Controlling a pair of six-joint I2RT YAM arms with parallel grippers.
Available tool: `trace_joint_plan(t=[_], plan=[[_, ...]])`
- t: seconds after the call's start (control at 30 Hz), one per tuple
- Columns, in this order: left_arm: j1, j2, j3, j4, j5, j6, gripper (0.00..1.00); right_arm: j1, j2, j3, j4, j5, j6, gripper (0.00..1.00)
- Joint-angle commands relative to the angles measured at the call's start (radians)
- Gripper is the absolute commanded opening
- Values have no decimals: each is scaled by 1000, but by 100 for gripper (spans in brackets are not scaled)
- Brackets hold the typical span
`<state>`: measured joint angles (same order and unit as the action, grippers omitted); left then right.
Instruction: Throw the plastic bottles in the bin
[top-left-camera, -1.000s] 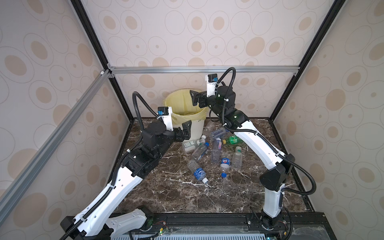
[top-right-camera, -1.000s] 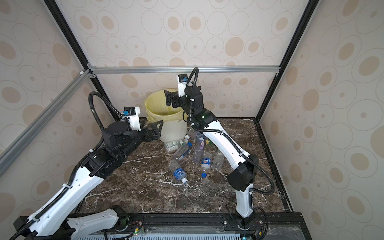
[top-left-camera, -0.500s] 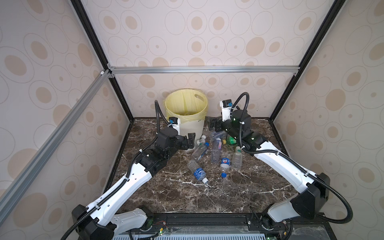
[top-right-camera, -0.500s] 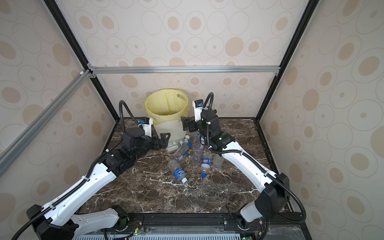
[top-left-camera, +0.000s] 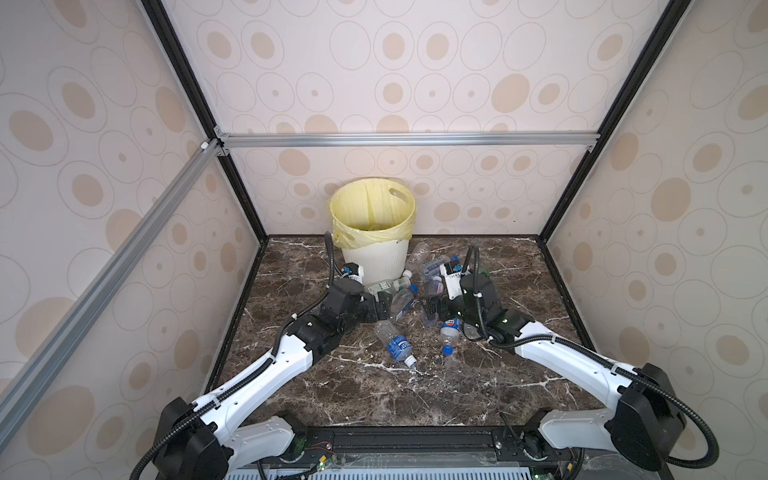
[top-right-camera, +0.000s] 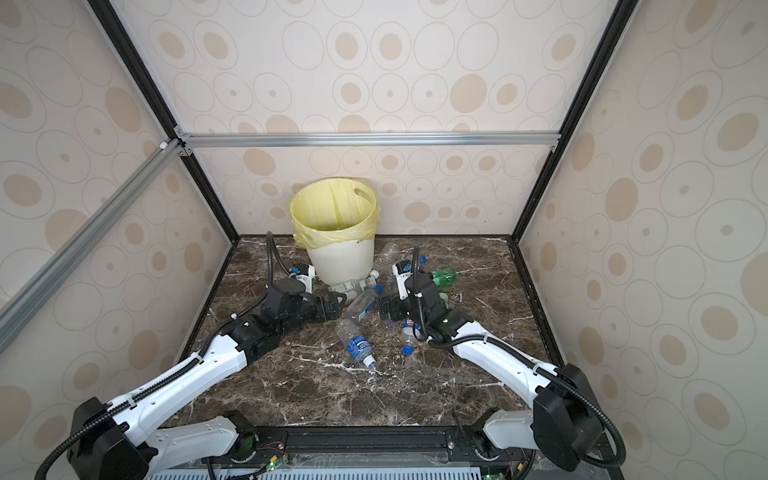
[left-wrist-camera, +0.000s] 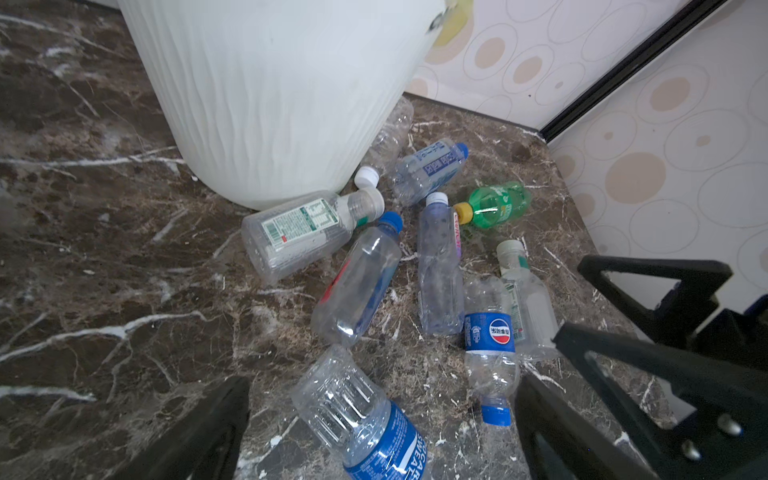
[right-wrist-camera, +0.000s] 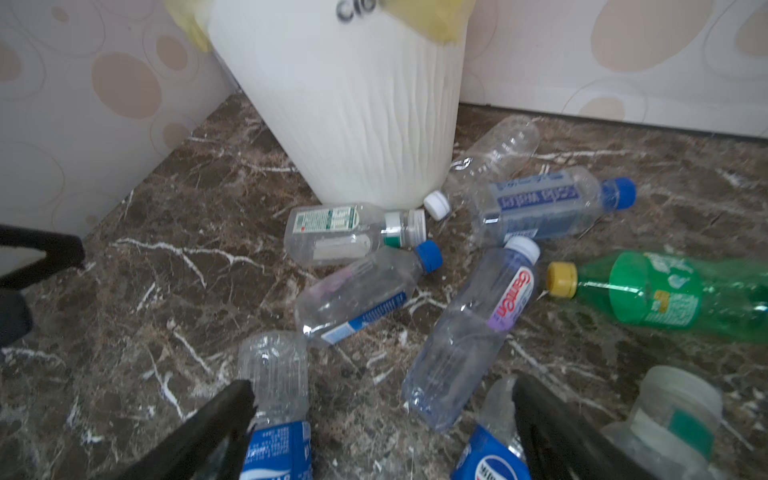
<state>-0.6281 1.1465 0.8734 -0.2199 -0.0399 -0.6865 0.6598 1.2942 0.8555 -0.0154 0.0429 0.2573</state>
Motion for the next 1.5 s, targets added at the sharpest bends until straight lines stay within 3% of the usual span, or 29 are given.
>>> trace_joint_plan(t=[0.0,0.4,0.73,1.03,1.47], plan=[[9,-23,-29,47,21,-58,99,58,-15,-48,27,-44,13,100],[57,-62,-180,162,128,-180,99,220,94,-155,119,-66,88,100],[95,-89,-201,163,172,-201,99,254,278,-144,211,-69,146,98],[130,-104,-246,193,228,-235,99,260,377,-107,230,-86,156,87],[199,-136,-292,210,284,-261,99,262,430,-49,231,-118,159,59]])
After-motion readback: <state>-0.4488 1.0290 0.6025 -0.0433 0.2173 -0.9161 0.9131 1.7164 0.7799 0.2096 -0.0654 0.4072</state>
